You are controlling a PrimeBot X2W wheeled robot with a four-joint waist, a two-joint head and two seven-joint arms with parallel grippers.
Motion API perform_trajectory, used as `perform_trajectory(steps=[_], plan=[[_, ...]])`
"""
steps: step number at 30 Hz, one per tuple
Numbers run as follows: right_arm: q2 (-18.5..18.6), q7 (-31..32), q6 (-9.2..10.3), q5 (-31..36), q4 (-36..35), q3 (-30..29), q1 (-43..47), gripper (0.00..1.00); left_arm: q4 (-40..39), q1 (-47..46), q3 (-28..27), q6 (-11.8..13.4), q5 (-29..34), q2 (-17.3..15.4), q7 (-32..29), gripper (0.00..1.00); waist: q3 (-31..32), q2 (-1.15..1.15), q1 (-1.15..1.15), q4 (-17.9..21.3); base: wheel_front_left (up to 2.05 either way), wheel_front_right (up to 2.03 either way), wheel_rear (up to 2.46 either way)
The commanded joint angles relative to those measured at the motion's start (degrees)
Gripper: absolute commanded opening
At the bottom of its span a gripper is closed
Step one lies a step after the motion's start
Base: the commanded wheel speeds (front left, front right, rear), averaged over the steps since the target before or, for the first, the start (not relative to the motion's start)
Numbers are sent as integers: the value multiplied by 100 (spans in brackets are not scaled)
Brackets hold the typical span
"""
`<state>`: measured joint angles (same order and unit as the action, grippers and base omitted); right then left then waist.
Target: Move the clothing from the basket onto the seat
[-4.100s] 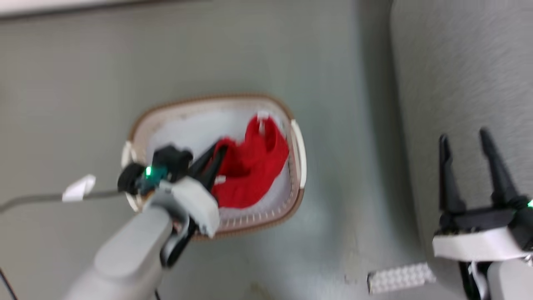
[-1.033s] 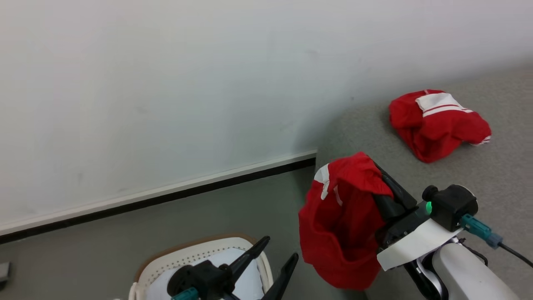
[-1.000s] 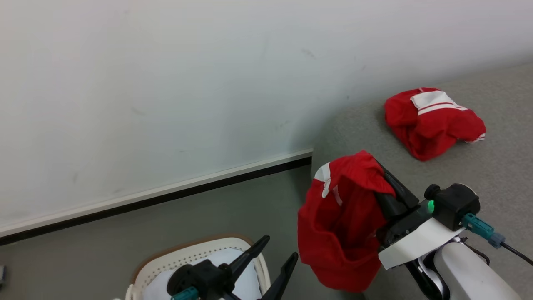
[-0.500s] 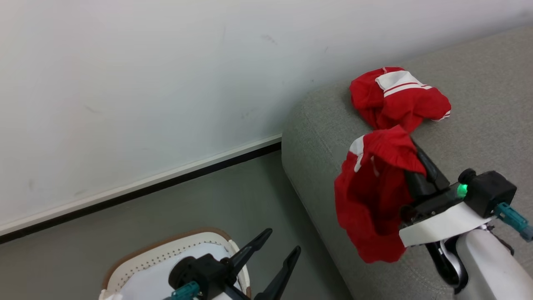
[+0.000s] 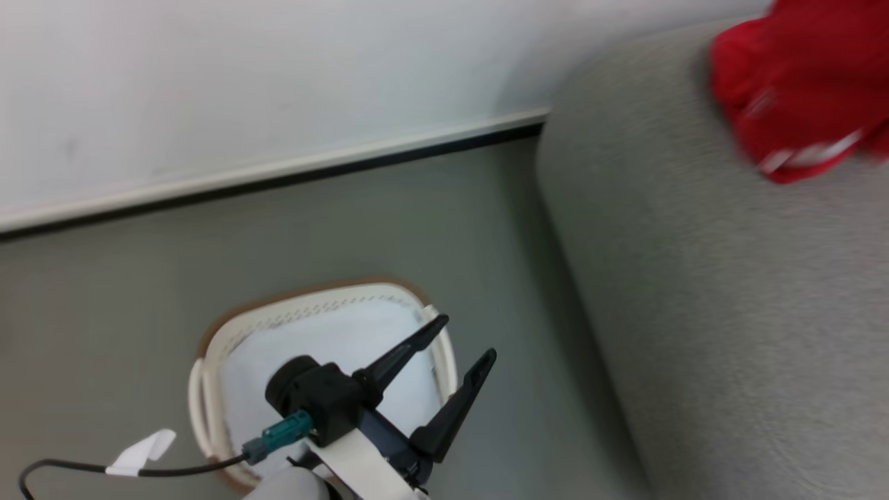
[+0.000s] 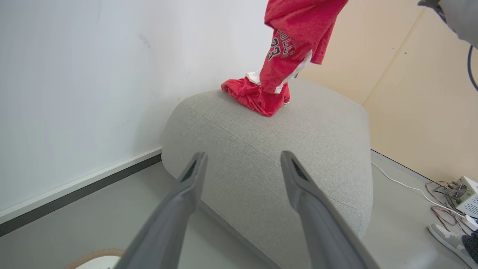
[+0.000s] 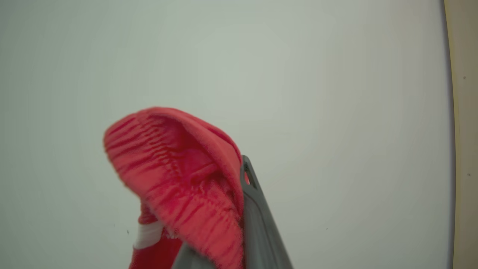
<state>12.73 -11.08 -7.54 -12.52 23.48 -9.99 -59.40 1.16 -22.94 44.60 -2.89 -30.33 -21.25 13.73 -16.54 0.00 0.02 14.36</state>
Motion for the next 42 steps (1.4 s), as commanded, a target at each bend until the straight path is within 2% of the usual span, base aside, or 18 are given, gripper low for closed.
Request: perform_trajectory(steps=[1, 5, 10, 13, 17, 20, 21, 22, 24, 25, 26, 29, 34, 42], plan=[[94, 57, 11, 140, 107, -417, -401, 0, 21, -96, -46, -37, -51, -49, 39, 100, -629, 0, -2, -648, 0, 0, 0], [558, 296, 11, 1003, 396, -1807, -1479, 0, 47, -214, -130, -97, -47, -68, 80, 100, -959, 0, -2, -965, 0, 0, 0], [868, 571, 11, 2241, 710, -2778, -1824, 0, 14, -286, -313, -141, -77, -108, 116, 100, -1426, 0, -2, -1190, 0, 0, 0], [805, 566, 11, 2678, 829, -3494, -1564, 0, -5, -344, -360, -194, -41, -107, 134, 100, -1660, 0, -2, -1281, 0, 0, 0], [427, 436, 11, 3106, 888, -4387, -1109, 0, 3, -402, -440, -243, -13, -100, 136, 100, -1804, 0, -2, -1349, 0, 0, 0], [121, 314, 11, 3368, 873, -4751, -714, 0, 29, -392, -491, -259, 6, -97, 137, 100, -1773, 0, -2, -1327, 0, 0, 0], [90, 249, 11, 3392, 929, -4798, -645, 5, 28, -380, -510, -260, 12, -101, 139, 100, -1742, 0, -2, -1307, 0, 0, 0], [69, 161, 11, 3451, 1004, -4787, -562, 20, 29, -364, -540, -264, 25, -107, 140, 100, -1700, 0, -2, -1280, 0, 0, 0], [-46, 83, 11, 3599, 1231, -4706, -341, 62, 20, -323, -607, -263, 45, -105, 140, 100, -1588, 0, -2, -1209, 0, 0, 0], [-99, 77, 11, 3685, 1359, -4635, -241, 90, 15, -289, -636, -265, 47, -97, 140, 100, -1518, 0, -2, -1166, 0, 0, 0], [-131, 56, 11, 3784, 1441, -4508, -154, 100, 12, -255, -663, -255, 57, -89, 140, 100, -1440, 0, -2, -1124, 0, 0, 0], [-225, -60, 11, 3958, 1590, -4131, 123, 100, 34, -124, -771, -227, 46, -35, 140, 100, -1137, 0, -2, -987, 0, 0, 0], [-478, -246, 11, 3836, 1692, -3627, 722, 100, 77, 191, -948, -177, -6, 66, 141, 100, -606, 0, -2, -768, 0, 0, 0], [-810, -401, 11, 3201, 1416, -2693, 1938, 100, 182, 904, -1299, -86, -13, 259, 142, 100, 296, 0, -2, -579, 0, 0, 0]])
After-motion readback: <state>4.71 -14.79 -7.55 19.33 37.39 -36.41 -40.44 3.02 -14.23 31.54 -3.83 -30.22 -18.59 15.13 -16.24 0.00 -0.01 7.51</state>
